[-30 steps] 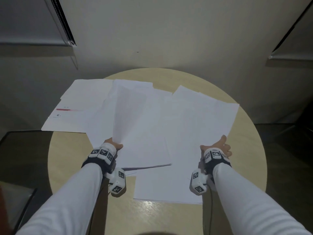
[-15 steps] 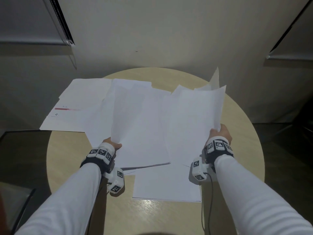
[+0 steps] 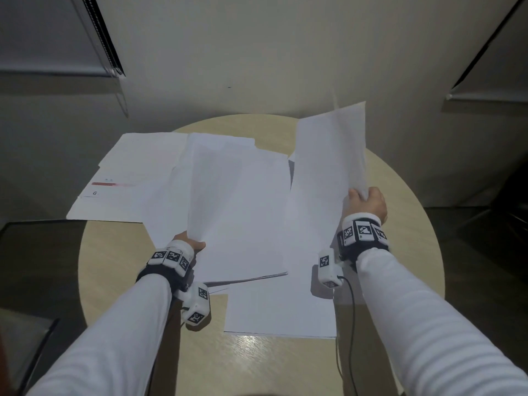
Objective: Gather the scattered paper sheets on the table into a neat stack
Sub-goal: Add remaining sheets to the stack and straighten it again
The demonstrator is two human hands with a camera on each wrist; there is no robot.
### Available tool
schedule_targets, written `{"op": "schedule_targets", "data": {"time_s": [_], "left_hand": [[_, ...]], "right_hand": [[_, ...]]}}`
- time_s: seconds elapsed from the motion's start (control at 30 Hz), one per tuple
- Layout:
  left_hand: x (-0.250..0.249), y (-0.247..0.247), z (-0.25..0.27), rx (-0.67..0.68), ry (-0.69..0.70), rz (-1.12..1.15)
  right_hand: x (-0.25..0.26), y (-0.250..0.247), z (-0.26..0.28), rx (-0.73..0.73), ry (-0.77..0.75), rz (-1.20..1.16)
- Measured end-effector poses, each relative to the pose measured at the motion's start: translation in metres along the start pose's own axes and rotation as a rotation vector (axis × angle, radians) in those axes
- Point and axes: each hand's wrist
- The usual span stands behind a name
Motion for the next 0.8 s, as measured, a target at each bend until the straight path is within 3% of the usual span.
{"op": "schedule_targets", "data": {"time_s": [0.27, 0.47, 0.6, 0.8], "left_hand": [[-0.003, 0.000, -0.002, 0.014, -0.050, -0.093], [-0.005, 0.000, 0.004, 0.020, -0.023, -0.155], [-0.004, -0.001, 0.003, -0.019, -0.033, -0.153], [-0.002, 0.001, 0.001, -0.018, -0.018, -0.100]], "right_hand": [[0.012, 0.001, 0.005, 0.058, -0.029, 0.052], [0.033, 0.000, 0.008, -0.007, -0.184, 0.039], [0.049, 0.003, 0.011, -0.085, -0.324, -0.120], [0.085, -0.008, 0.026, -0.019, -0.370, -0.325]]}}
Point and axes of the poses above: each hand's wrist, its own z-axis away from the middle knuckle, its own y-axis out of the palm, x = y × z, and after that the axes turned 14 degrees about x, right-handed
